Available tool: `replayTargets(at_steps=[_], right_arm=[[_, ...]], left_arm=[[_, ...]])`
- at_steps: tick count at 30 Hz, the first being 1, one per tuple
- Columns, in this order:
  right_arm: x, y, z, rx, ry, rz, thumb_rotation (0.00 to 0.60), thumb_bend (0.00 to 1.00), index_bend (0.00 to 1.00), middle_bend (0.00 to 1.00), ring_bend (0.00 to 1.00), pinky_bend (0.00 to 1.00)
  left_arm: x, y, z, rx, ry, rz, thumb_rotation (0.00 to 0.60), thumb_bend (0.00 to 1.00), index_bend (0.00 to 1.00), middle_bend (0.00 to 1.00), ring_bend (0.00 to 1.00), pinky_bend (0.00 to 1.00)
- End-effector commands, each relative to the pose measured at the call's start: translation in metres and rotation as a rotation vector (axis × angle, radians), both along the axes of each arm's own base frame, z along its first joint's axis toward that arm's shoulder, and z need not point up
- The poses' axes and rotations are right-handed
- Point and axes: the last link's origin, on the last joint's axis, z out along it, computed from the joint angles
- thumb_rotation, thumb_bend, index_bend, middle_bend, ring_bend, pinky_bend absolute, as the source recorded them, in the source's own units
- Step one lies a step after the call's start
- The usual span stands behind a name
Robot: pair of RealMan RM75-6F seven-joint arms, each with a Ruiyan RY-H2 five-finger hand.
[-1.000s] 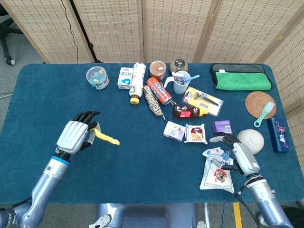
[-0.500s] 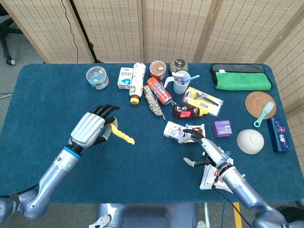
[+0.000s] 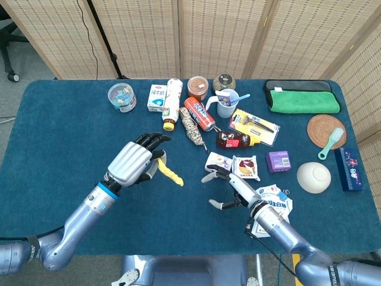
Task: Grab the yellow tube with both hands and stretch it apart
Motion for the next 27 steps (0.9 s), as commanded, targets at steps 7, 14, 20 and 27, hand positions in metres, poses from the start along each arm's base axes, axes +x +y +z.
replayTargets(at_steps=[7, 14, 20, 27], right_arm=[[0.013, -0.006, -0.011, 0.030, -0.028, 0.002, 0.600, 0.33, 0.33, 0.07, 0.00, 0.00], [0.024, -0.011, -0.021, 0.059, -0.060, -0.005, 0.600, 0.34, 0.33, 0.07, 0.00, 0.00], [0.030, -0.013, -0.026, 0.071, -0.074, -0.010, 0.600, 0.33, 0.34, 0.07, 0.00, 0.00], [0.035, -0.016, -0.031, 0.074, -0.085, -0.011, 0.600, 0.33, 0.37, 0.08, 0.00, 0.00]], left_arm=[[0.010, -0.001, -0.012, -0.010, 0.003, -0.017, 0.600, 0.64, 0.67, 0.19, 0.11, 0.16], [0.017, 0.000, -0.024, -0.023, 0.005, -0.020, 0.600, 0.64, 0.68, 0.19, 0.11, 0.16], [0.019, 0.001, -0.029, -0.025, 0.006, -0.022, 0.600, 0.64, 0.68, 0.19, 0.11, 0.16], [0.022, 0.002, -0.033, -0.030, 0.001, -0.020, 0.600, 0.64, 0.68, 0.19, 0.11, 0.16]])
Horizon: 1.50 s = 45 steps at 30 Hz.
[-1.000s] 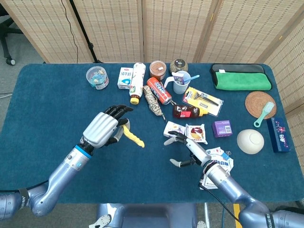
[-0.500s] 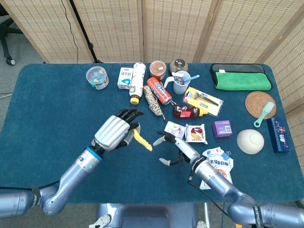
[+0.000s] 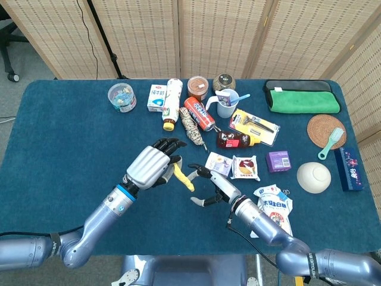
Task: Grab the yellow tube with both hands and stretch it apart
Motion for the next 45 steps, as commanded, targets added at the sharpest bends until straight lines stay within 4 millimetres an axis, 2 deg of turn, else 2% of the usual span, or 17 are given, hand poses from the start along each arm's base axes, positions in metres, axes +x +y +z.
replayTargets(at_steps=[1, 9, 23, 45], right_arm=[[0.001, -0.001, -0.001, 0.001, -0.003, -0.001, 0.600, 0.33, 0.37, 0.08, 0.00, 0.00], [0.004, -0.004, -0.007, 0.001, -0.001, -0.005, 0.600, 0.33, 0.42, 0.11, 0.00, 0.00], [0.004, -0.006, -0.010, 0.011, 0.007, -0.015, 0.600, 0.34, 0.43, 0.11, 0.00, 0.00], [0.008, -0.007, -0.016, 0.024, 0.012, -0.018, 0.600, 0.40, 0.46, 0.13, 0.00, 0.00]], left_arm=[[0.000, 0.000, -0.001, -0.001, 0.002, 0.000, 0.600, 0.64, 0.68, 0.19, 0.11, 0.16], [0.000, -0.002, -0.001, -0.007, 0.008, -0.001, 0.600, 0.64, 0.68, 0.19, 0.11, 0.16], [-0.004, -0.003, 0.002, -0.010, 0.016, 0.000, 0.600, 0.64, 0.68, 0.19, 0.11, 0.16], [-0.005, -0.004, -0.005, -0.017, 0.028, -0.004, 0.600, 0.64, 0.68, 0.19, 0.11, 0.16]])
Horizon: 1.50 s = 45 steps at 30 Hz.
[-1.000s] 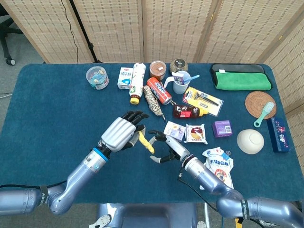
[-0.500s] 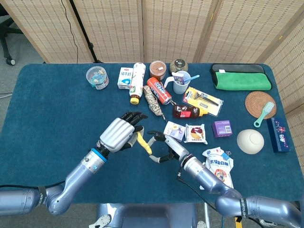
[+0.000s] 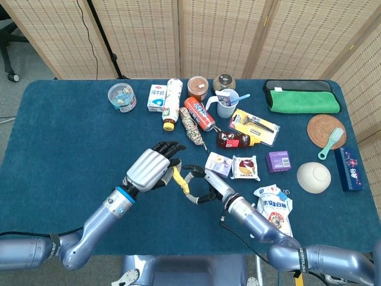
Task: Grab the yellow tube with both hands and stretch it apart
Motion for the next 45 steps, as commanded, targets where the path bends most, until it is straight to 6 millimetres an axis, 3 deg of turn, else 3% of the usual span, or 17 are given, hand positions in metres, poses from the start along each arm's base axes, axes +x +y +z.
replayTargets(at_steps=[1, 14, 29, 45], right_arm=[[0.000, 0.000, 0.000, -0.001, 0.002, -0.001, 0.600, 0.40, 0.47, 0.13, 0.00, 0.00], [-0.002, 0.000, -0.002, 0.004, 0.004, -0.011, 0.600, 0.48, 0.52, 0.17, 0.00, 0.00], [-0.006, 0.004, -0.002, 0.004, 0.011, -0.014, 0.600, 0.65, 0.60, 0.25, 0.07, 0.00], [-0.006, 0.009, -0.003, 0.016, 0.023, 0.001, 0.600, 0.69, 0.64, 0.29, 0.10, 0.00]], left_arm=[[0.000, 0.000, -0.001, -0.001, 0.002, 0.000, 0.600, 0.64, 0.68, 0.19, 0.11, 0.16], [-0.001, -0.001, -0.002, -0.004, 0.006, 0.005, 0.600, 0.64, 0.68, 0.19, 0.11, 0.16], [-0.005, -0.006, 0.003, -0.002, 0.005, 0.006, 0.600, 0.64, 0.68, 0.19, 0.11, 0.16], [-0.008, -0.006, 0.008, 0.002, -0.003, 0.010, 0.600, 0.64, 0.68, 0.19, 0.11, 0.16]])
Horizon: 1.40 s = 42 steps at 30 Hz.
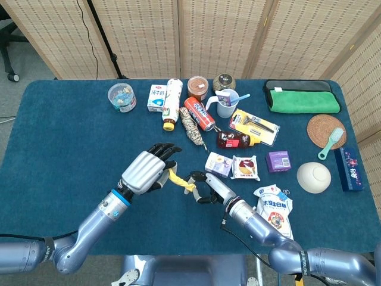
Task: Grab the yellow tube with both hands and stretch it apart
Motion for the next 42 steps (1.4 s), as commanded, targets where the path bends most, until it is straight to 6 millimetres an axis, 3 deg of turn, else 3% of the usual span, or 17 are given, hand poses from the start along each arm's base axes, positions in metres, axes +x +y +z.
replayTargets(at_steps=[1, 22, 35, 42], right_arm=[[0.000, 0.001, 0.000, 0.003, 0.002, 0.003, 0.600, 0.69, 0.64, 0.29, 0.10, 0.00], [-0.003, 0.003, 0.000, 0.017, 0.014, 0.011, 0.600, 0.70, 0.65, 0.30, 0.12, 0.00], [-0.009, 0.003, -0.001, 0.027, 0.035, 0.009, 0.600, 0.70, 0.65, 0.30, 0.13, 0.00], [-0.016, 0.004, 0.000, 0.031, 0.048, -0.001, 0.600, 0.70, 0.66, 0.30, 0.13, 0.00]], left_arm=[[0.000, 0.000, 0.000, 0.000, -0.002, 0.000, 0.600, 0.64, 0.68, 0.19, 0.11, 0.16], [-0.001, 0.000, 0.005, 0.023, 0.000, 0.008, 0.600, 0.64, 0.68, 0.19, 0.11, 0.16], [-0.002, 0.014, 0.016, 0.055, -0.035, 0.044, 0.600, 0.64, 0.69, 0.19, 0.11, 0.16], [-0.005, 0.026, 0.033, 0.101, -0.065, 0.074, 0.600, 0.64, 0.69, 0.19, 0.11, 0.16]])
